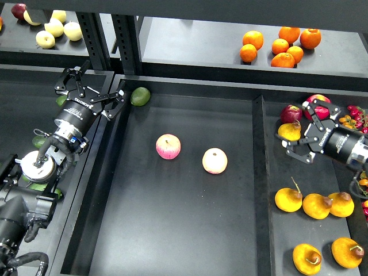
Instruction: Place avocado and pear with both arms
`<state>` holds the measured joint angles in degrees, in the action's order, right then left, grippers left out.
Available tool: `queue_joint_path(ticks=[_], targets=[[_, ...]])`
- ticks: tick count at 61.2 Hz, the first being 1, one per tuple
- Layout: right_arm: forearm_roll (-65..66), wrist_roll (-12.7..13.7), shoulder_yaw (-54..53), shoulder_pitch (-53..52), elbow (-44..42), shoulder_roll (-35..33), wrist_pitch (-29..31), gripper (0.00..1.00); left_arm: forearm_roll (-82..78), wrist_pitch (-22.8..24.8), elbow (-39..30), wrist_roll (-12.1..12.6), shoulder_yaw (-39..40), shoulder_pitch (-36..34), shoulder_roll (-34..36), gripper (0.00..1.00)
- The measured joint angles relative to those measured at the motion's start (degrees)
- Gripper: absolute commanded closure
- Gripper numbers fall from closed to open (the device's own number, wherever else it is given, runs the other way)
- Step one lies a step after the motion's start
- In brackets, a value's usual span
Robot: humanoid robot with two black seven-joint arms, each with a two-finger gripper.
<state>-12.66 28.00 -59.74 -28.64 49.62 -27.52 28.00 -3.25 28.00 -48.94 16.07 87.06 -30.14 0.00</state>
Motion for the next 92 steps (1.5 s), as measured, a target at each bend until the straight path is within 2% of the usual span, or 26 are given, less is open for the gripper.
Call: queue_joint_path(ticks=[16, 17, 20, 28, 36, 40, 49, 66, 92], targets=[[4.19, -0.5, -2.69, 0.65, -3.01, 5.81, -0.01, 0.06, 0.0, 0.0, -0.33, 0.0, 0.0, 0.07, 0.0, 0.01], [5.02, -2.12, -2.71, 0.37, -3.48, 7.25, -0.01, 0.06, 0.0, 0.0, -0.34, 0.0, -0.03, 0.08, 0.0, 0.01], [5.45, -3.29, -2.73, 0.13, -3.75, 8.15, 0.0, 0.06, 0.0, 0.0, -0.35, 0.0, -0.03, 0.08, 0.0, 0.01], [7.44, -8.49, -2.96, -1.29, -5.77, 13.42, 0.0, 0.06, 0.0, 0.0, -0.37, 0.0, -0.12, 0.03, 0.0, 0.01], [9.42, -11.42, -5.98, -2.56, -9.05, 19.63, -0.01, 0.05, 0.0, 0.0, -0.47, 0.0, -0.19, -0.18, 0.0, 0.01], [10.66, -11.99, -8.55, -3.52, -11.26, 23.02, -0.01, 0.01, 0.0, 0.0, -0.48, 0.0, -0.26, -0.18, 0.0, 0.01], [13.7, -12.54, -12.5, -6.32, -16.24, 27.09, 0.0, 0.01, 0.0, 0.0, -0.54, 0.0, -0.57, -0.19, 0.0, 0.01], [18.17, -14.41, -15.52, -10.44, -23.17, 27.53, 0.0, 0.01, 0.0, 0.0, -0.6, 0.01, -0.83, -0.48, 0.0, 0.01], [19.05, -16.19, -19.82, -12.85, -24.69, 27.53, 0.0, 0.01, 0.0, 0.0, -0.46, 0.1, -1.6, -1.16, 0.0, 0.01]])
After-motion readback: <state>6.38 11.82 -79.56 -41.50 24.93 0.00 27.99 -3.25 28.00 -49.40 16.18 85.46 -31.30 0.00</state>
